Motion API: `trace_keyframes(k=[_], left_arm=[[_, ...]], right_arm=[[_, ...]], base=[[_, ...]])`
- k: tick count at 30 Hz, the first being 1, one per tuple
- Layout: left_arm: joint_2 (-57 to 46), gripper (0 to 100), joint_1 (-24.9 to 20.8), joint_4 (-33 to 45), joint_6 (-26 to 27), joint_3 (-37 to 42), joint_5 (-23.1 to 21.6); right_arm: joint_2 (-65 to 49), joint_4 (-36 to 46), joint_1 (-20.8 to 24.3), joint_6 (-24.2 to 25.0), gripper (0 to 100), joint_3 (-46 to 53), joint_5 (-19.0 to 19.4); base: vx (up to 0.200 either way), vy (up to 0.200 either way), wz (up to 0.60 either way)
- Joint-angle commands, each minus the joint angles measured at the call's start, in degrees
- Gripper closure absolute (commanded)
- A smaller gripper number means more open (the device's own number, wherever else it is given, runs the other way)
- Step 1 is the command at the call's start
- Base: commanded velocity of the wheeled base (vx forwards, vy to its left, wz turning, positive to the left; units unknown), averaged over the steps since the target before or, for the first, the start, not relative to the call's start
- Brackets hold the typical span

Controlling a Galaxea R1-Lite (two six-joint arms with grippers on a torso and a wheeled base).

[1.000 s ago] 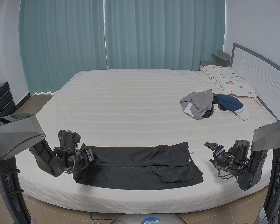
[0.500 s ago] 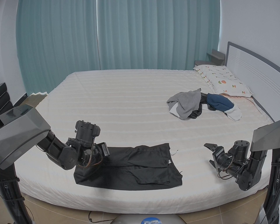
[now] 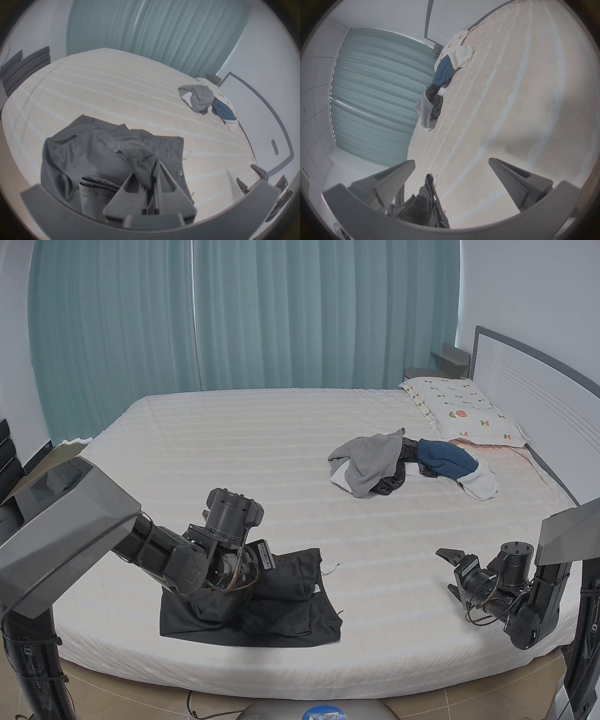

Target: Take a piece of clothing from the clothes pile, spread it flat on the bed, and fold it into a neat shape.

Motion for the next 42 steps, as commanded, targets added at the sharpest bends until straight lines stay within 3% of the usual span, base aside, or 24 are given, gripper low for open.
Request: trace_keyframes(k=[1,5,6,17,25,33,38,42], left_arm=[[3.0,100,-1.2,-0.2,-0.9,-1.3,0.0],[3.9,100,-2.4,-0.4,-2.4,-2.2,0.1],[4.0,0,-2.7,-0.5,-2.4,-2.3,0.1],[2.7,0,-4.4,-0.7,-7.8,-3.7,-0.1],[-5.3,0,-1.9,-1.0,-10.3,0.4,-0.5],[-11.5,0,6.9,-5.2,-13.1,11.7,-4.5],[-12.8,0,14.2,-7.2,-18.8,17.1,-11.8],[-13.1,0,17.6,-7.5,-20.7,19.4,-16.7]], right_arm=[[0.2,-0.6,0.1,0.0,0,0.0,0.0],[0.4,-0.6,0.2,0.0,0,0.1,0.1],[0.4,-0.6,0.2,0.0,0,0.1,0.0],[0.9,-0.6,1.1,0.0,0,0.4,0.0],[1.2,-0.6,2.3,0.0,0,0.5,0.0],[0.6,0.3,6.5,-1.8,0,0.5,-0.1],[-0.4,4.0,8.0,-10.3,0,-0.2,-1.2],[-3.0,7.6,10.1,-13.1,0,-0.4,-2.6]], base=[[0.0,0.0,0.0],[0.0,0.0,0.0],[0.0,0.0,0.0],[0.0,0.0,0.0],[0.0,0.0,0.0],[0.0,0.0,0.0],[0.0,0.12,0.0],[0.0,0.2,0.0]])
